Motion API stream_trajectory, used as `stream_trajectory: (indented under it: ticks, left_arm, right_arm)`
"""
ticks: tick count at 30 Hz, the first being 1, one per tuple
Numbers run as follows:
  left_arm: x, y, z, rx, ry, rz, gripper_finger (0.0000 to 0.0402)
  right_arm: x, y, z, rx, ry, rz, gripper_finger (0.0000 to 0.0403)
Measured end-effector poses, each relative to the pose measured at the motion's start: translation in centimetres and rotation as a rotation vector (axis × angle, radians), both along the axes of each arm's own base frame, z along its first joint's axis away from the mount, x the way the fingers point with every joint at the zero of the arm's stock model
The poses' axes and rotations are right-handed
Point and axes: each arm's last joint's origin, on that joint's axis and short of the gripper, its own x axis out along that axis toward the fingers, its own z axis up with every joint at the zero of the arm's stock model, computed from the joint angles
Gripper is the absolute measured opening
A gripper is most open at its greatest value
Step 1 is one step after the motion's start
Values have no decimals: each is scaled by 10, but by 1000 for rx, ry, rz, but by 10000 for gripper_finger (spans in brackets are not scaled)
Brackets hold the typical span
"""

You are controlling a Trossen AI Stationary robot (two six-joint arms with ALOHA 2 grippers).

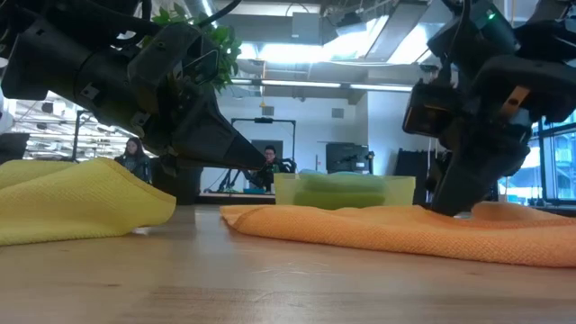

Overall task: Fold microfiber towels
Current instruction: Fold the orange microfiber towel

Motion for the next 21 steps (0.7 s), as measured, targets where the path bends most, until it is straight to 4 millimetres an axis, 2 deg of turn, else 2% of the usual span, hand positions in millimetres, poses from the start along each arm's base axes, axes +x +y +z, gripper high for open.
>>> stream_trajectory:
  ticks: [11,21]
  left_arm:
    - [1,2,0,6,-1,11,0]
    - [1,2,0,8,-2,16,0]
  right_arm:
    - [1,1,1,23,-1,-5,110]
    - [1,5,2,20,-26,15,126]
